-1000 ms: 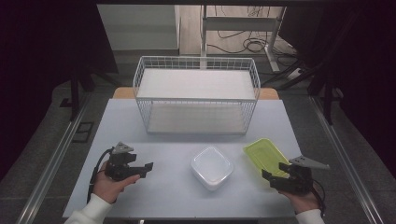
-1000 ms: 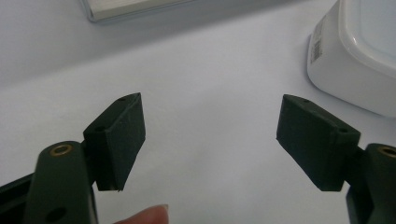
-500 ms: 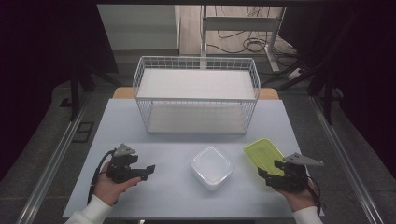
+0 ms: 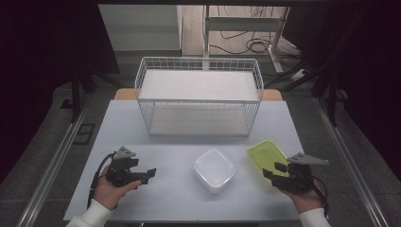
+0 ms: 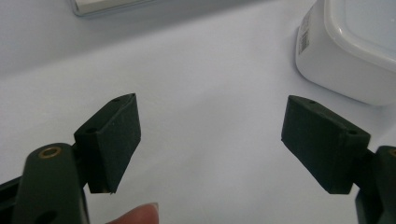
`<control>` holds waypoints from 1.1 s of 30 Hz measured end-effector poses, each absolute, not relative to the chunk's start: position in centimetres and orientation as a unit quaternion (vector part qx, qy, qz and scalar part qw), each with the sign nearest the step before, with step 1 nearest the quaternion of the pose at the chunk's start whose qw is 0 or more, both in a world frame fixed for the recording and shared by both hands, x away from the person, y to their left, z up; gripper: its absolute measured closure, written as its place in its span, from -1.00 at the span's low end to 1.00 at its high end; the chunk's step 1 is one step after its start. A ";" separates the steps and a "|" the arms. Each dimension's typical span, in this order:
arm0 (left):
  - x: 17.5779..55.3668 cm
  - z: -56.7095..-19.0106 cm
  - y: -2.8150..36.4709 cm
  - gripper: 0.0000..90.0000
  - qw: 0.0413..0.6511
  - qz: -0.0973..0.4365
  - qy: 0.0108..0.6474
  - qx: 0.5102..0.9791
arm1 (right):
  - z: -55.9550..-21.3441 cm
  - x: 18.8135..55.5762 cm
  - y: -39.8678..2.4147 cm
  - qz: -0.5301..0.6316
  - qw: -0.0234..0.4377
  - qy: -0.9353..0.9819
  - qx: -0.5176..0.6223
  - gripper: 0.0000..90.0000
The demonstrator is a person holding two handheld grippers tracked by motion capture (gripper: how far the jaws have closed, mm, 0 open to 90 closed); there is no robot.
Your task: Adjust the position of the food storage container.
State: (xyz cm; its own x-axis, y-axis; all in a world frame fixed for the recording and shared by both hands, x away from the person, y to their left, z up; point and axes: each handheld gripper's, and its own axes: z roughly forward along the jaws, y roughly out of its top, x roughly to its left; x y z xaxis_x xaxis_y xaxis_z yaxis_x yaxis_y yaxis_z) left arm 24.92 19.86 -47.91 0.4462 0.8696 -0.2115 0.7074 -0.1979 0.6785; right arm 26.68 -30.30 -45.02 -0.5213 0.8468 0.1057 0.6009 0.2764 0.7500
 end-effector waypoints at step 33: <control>25.4 -48.2 19.0 -0.57 0.361 0.088 0.494 0.786 | -46.9 29.0 -25.2 0.221 0.046 0.885 0.406 0.98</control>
